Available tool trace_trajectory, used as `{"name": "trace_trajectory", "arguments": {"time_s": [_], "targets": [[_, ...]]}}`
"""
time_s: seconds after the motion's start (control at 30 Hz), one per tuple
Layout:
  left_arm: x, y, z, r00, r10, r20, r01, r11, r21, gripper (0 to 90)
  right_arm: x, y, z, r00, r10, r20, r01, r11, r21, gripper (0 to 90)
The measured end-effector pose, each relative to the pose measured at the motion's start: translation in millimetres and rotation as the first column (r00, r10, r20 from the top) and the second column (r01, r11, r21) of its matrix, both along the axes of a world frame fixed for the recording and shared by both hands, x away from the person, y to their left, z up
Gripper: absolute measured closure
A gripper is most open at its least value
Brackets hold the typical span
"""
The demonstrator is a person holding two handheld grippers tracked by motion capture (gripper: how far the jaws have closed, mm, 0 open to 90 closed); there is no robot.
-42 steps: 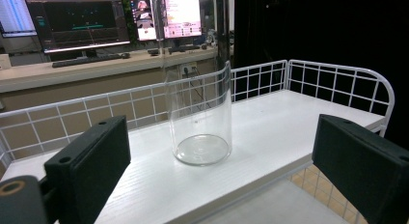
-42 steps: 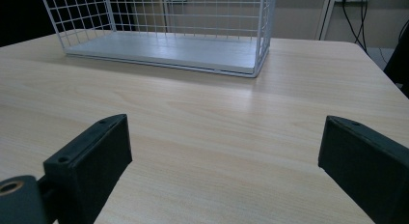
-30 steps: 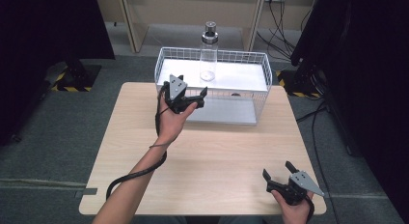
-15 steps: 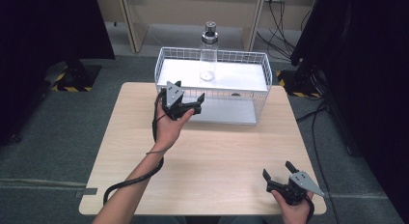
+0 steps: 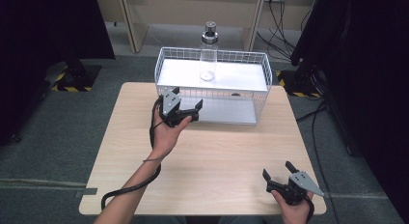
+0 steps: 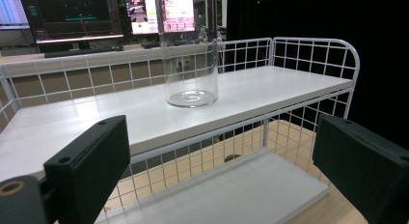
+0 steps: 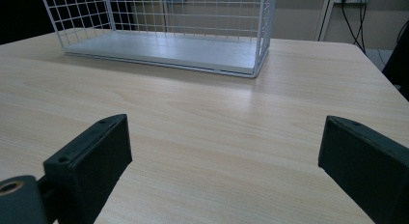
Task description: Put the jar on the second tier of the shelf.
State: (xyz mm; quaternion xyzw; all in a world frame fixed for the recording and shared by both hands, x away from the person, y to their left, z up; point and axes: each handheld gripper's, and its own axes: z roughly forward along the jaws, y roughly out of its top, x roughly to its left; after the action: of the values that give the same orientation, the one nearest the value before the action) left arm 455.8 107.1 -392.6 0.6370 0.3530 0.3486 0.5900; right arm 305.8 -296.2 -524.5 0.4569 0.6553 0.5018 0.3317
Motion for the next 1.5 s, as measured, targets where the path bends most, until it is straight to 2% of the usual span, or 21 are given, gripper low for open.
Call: {"name": "trace_trajectory", "arguments": {"time_s": [0.43,0.77,0.97,1.5], "targets": [[-13.3,9.8,-18.3,0.9998,0.005,-0.018,-0.005,1.0000,0.005,5.7,-0.1,0.1,0.0,1.0000,0.000,0.001,0.000,1.0000,-0.001,4.8],[-24.4,17.1,-25.5,0.9998,0.005,-0.019,-0.005,0.9999,0.013,5.7,-0.1,0.1,0.0,1.0000,-0.002,0.001,0.002,1.0000,-0.002,4.8],[-30.3,21.3,-30.2,0.9998,0.002,-0.021,-0.002,1.0000,0.004,5.7,-0.1,-0.1,-0.1,1.0000,-0.001,0.002,0.001,1.0000,-0.001,4.7],[-47.2,40.0,-38.1,0.9998,0.006,-0.021,-0.006,1.0000,0.003,5.7,-0.2,0.1,-0.1,1.0000,-0.001,0.003,0.001,1.0000,-0.002,4.7]]}}
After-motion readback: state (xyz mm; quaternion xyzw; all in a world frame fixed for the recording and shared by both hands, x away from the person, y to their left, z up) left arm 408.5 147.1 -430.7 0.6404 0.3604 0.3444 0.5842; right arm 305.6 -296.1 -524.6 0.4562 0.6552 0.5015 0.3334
